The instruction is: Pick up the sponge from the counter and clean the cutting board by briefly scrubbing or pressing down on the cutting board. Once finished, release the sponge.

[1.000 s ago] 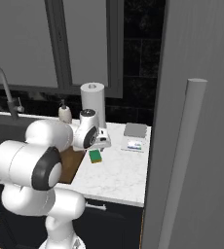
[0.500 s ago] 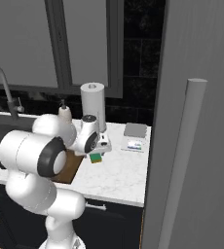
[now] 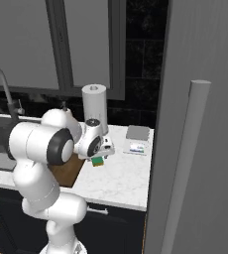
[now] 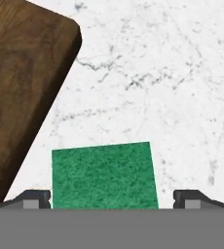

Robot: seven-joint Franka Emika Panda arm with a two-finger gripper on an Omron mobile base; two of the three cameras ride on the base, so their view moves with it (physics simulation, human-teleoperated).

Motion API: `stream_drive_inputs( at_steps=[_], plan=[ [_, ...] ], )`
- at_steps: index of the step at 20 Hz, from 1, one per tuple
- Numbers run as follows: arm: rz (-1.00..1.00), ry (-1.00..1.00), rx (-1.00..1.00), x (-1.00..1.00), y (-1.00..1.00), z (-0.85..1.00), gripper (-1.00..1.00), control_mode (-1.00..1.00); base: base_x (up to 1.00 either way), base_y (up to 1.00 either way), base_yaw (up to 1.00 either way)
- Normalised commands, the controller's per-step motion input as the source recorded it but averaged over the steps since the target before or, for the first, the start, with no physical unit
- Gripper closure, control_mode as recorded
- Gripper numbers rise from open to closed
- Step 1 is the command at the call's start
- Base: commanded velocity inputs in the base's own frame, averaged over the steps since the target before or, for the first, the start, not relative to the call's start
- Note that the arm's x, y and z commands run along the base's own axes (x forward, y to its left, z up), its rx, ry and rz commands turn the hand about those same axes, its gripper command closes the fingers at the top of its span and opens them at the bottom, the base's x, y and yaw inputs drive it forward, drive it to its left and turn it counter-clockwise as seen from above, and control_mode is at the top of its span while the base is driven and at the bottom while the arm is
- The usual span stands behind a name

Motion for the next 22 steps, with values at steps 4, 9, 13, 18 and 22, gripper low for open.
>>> stream_drive_inputs(
  at_steps=[4, 9, 13, 18, 22],
  plan=[
    [0.03, 0.00, 0.00, 0.16, -0.07, -0.09, -1.00, -1.00, 0.00, 0.00, 0.00],
    [0.01, 0.00, 0.00, 0.00, 0.00, -0.20, -1.00, -1.00, 0.00, 0.00, 0.00],
    [0.00, 0.00, 0.00, 0.00, 0.00, -0.21, 1.00, -1.00, 0.00, 0.00, 0.00],
    [0.00, 0.00, 0.00, 0.00, 0.00, 0.00, 1.00, -1.00, 0.00, 0.00, 0.00],
    [0.00, -0.04, 0.00, -0.10, 0.00, 0.06, 1.00, -1.00, 0.00, 0.00, 0.00]
  ],
)
